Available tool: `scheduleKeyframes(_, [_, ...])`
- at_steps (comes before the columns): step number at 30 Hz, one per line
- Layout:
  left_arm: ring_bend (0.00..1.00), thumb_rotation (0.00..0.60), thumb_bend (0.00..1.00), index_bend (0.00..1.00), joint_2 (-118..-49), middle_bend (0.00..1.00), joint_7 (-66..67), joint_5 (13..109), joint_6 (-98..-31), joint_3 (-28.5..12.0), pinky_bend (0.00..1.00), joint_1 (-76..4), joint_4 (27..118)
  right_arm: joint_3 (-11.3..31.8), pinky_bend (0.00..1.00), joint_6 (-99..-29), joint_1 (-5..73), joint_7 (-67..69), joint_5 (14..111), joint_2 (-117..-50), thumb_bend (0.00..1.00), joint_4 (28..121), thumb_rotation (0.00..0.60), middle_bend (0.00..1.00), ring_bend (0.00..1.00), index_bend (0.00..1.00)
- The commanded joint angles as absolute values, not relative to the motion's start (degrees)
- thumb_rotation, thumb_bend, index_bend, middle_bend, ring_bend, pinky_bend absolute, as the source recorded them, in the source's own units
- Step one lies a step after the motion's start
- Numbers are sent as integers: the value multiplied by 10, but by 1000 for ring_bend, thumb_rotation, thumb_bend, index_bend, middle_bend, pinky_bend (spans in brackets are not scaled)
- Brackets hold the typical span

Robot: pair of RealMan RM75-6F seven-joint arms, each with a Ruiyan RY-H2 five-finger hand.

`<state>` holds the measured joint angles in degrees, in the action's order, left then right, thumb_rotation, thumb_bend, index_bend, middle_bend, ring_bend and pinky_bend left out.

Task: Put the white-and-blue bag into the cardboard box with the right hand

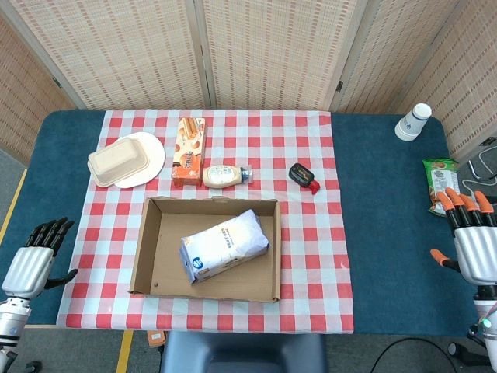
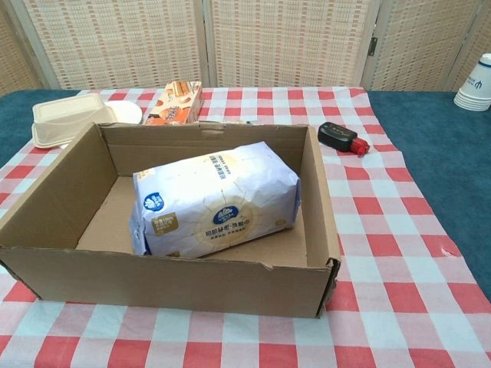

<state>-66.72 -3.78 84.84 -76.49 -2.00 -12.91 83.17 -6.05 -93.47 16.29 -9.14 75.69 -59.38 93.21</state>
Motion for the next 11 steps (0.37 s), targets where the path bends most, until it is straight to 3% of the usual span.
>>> scheduleKeyframes(1, [0, 600, 199, 0, -667, 0, -38, 849, -764, -19, 71, -129, 831, -61, 0, -939, 135, -73, 763, -617, 96, 897, 600, 37, 0, 10])
scheduleKeyframes(11, [0, 600, 200, 0, -666, 0, -32, 854, -768, -20, 72, -131, 842, -34, 0, -924, 104, -30, 779, -648, 103, 833, 600, 36, 0, 4])
